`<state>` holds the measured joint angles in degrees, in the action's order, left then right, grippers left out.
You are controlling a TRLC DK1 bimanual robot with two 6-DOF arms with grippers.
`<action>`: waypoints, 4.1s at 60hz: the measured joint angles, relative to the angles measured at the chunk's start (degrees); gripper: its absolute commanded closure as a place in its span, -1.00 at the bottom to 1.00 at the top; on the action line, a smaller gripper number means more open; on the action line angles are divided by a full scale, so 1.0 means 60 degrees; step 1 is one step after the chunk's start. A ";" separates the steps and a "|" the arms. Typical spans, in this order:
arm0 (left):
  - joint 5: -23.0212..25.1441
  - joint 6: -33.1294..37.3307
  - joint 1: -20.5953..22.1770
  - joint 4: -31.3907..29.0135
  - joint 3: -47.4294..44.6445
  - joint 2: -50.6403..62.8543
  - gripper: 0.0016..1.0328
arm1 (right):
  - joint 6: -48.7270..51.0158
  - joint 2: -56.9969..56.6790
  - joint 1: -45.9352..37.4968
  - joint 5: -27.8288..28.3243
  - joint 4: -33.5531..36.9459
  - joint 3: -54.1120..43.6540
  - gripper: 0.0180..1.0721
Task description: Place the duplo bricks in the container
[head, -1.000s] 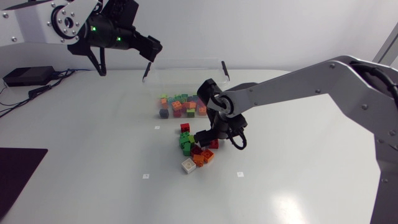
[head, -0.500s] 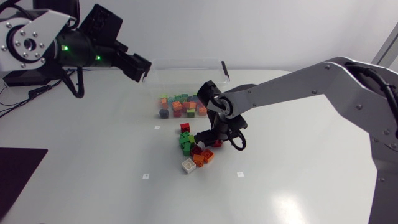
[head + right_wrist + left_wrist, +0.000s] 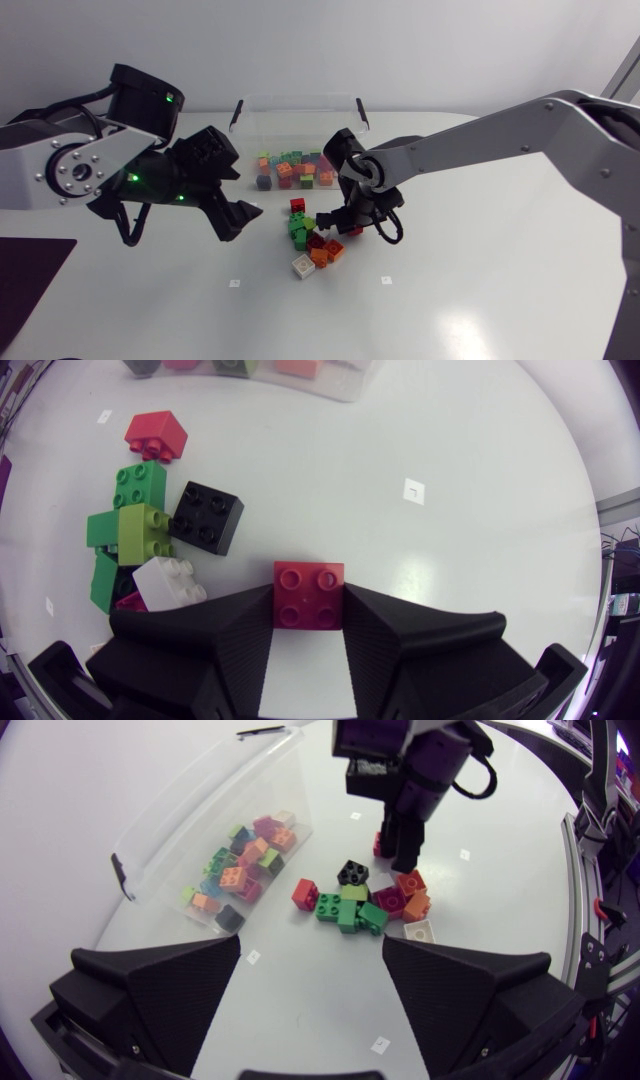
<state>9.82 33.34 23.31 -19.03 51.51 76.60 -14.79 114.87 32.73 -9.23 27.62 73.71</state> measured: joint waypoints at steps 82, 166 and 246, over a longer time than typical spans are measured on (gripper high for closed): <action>0.0896 0.0455 0.0281 0.3297 0.0998 0.5745 -0.80 | 0.0696 -0.1978 -0.1217 0.0761 0.0911 0.3304 0.45; 0.2113 0.0922 0.0302 0.3089 -0.0164 0.4940 0.55 | 0.0718 0.2218 -0.1100 0.1013 0.0918 0.8360 0.45; 0.2543 -0.0860 -0.1366 0.1016 0.4448 0.3548 0.55 | 0.0761 -0.1035 -0.1239 0.1049 0.1129 0.4011 -0.91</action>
<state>25.08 28.18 15.11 -12.93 78.19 97.89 -10.22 108.66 25.30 -2.94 34.39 97.78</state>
